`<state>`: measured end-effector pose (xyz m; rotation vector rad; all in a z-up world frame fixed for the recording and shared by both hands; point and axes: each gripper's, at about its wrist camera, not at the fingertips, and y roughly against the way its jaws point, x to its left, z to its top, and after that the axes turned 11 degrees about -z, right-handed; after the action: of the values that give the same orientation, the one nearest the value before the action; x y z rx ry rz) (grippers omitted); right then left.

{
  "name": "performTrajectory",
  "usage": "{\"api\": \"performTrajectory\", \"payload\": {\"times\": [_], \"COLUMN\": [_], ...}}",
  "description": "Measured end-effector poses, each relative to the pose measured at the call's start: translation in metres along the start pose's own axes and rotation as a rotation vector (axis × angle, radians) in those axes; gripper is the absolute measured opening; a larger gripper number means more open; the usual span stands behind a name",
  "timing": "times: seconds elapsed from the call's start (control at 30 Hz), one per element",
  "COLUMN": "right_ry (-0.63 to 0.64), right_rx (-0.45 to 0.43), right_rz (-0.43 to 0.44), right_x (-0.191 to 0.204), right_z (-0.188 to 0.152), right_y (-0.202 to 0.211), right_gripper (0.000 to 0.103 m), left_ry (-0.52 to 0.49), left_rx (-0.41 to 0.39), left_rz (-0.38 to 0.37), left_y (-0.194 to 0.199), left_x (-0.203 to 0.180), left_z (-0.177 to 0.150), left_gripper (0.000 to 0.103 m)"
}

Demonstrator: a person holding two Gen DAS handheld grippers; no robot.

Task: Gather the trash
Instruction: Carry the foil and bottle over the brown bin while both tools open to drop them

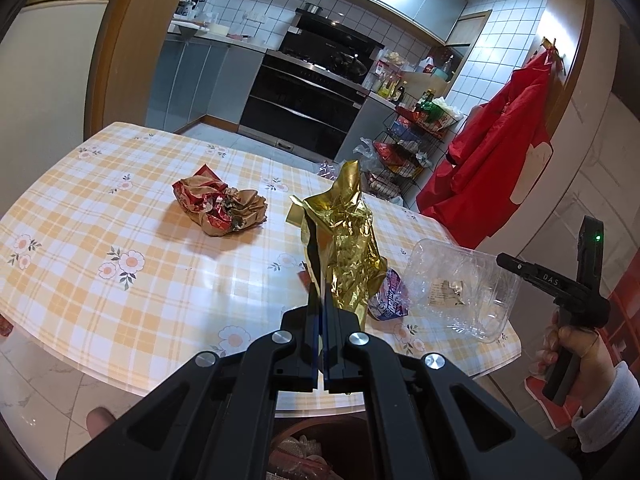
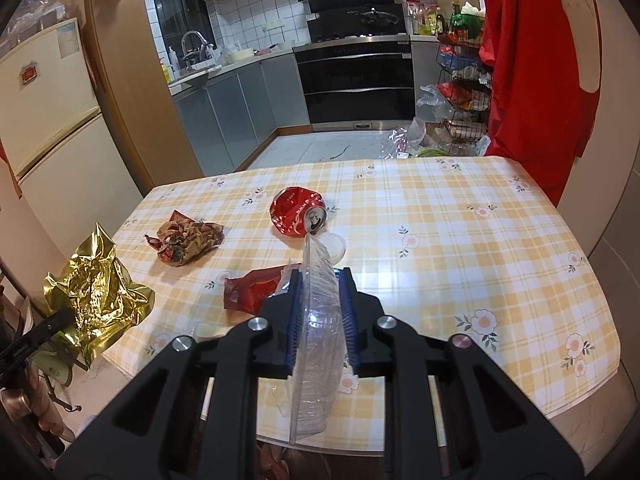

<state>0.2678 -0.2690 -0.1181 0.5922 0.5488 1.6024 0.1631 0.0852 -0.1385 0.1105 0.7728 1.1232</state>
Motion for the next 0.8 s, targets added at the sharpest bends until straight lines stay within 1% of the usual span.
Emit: {"api": "performTrajectory", "payload": {"times": [0.4, 0.6, 0.8], "right_ry": [0.022, 0.04, 0.069], "right_rx": [-0.027, -0.018, 0.018], "right_rz": [0.039, 0.069, 0.1], "right_x": [0.008, 0.015, 0.027], "right_z": [-0.014, -0.032, -0.062], "right_y": [0.048, 0.074, 0.091], "right_gripper": [0.022, 0.022, 0.022], "left_ry": [-0.019, -0.026, -0.032], "left_rx": [-0.017, -0.028, -0.04], "left_rz": [0.01, 0.009, 0.004], "left_y": [0.037, 0.061, 0.086], "left_x": [-0.012, -0.018, -0.026], "left_z": [-0.011, -0.022, -0.038], "left_gripper": [0.001, 0.001, 0.001]}}
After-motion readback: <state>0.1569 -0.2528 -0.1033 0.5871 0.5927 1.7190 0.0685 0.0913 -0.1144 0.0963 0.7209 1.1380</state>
